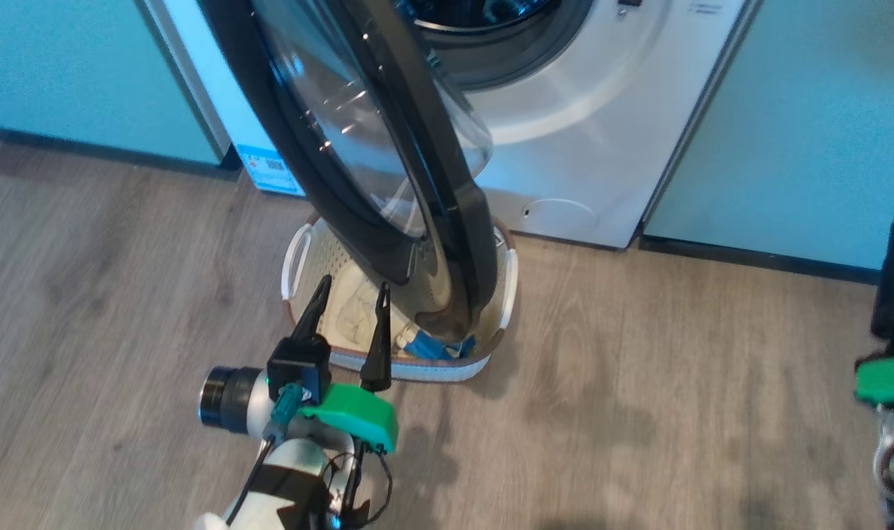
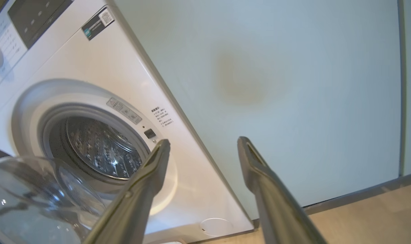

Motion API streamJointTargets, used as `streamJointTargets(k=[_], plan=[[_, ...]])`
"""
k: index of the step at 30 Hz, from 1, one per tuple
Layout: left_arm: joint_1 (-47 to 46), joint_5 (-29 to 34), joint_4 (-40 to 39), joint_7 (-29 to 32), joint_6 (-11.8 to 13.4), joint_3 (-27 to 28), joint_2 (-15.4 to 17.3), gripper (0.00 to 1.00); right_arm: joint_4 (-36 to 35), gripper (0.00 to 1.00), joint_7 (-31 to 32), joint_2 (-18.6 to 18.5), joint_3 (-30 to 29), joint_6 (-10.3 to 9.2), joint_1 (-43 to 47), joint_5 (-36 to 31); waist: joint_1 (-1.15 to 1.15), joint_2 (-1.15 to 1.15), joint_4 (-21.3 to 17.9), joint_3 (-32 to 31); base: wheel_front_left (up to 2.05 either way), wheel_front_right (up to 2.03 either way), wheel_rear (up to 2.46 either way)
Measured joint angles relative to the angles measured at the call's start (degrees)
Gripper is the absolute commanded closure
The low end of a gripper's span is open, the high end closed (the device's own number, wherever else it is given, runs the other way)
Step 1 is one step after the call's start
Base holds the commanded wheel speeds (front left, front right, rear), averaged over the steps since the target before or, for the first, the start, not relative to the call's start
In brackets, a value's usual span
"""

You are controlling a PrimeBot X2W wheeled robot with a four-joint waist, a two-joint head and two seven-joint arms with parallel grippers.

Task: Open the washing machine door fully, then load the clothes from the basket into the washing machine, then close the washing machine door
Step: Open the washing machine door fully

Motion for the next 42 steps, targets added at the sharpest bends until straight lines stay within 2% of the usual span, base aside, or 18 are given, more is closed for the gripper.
streamJointTargets(k=[2, 6, 10, 19, 27, 42], plan=[[0.60, 0.41, 0.00, 0.00, -0.02, 0.43, 0.00, 0.00, -0.88, 0.00, -0.10, 1.00, -1.62, 0.00, 2.38, -5.36, 0.00, 0.00, -0.62, -0.76, 0.00, 0.00, 0.00], [1.87, 0.42, 0.09, 0.00, -0.43, 1.41, 0.04, 0.00, -3.03, 0.00, -0.13, 4.02, -3.30, 0.00, 6.67, -11.55, 0.00, 0.00, -1.61, -2.21, 0.00, 0.00, 0.00], [3.09, 0.42, 0.14, 0.00, -0.51, 1.64, 0.04, 0.00, -5.81, 0.00, -0.13, 5.27, -4.48, 0.01, 10.71, -18.85, 0.00, 0.00, -2.15, -3.59, 0.00, 0.00, 0.00], [6.17, 0.42, 0.20, 0.00, -0.52, 3.20, 0.10, 0.00, -10.60, 0.00, -0.13, 7.10, -6.81, 0.01, 18.30, -27.87, 0.00, 0.00, -2.98, -6.03, 0.00, 0.00, 0.00], [7.40, 0.58, 0.20, 0.00, -0.96, 3.48, 0.11, 0.00, -12.18, 0.00, 0.05, 7.73, -6.94, 0.01, 20.50, -31.38, 0.00, 0.00, -3.70, -6.82, 0.00, 0.00, 0.00], [7.40, 0.85, 0.76, 0.00, -1.02, 4.36, 0.13, 0.00, -12.18, 0.00, 0.04, 7.83, -6.76, 0.01, 21.31, -31.12, 0.01, 0.00, -4.19, -6.68, 0.00, 0.00, 0.00]])
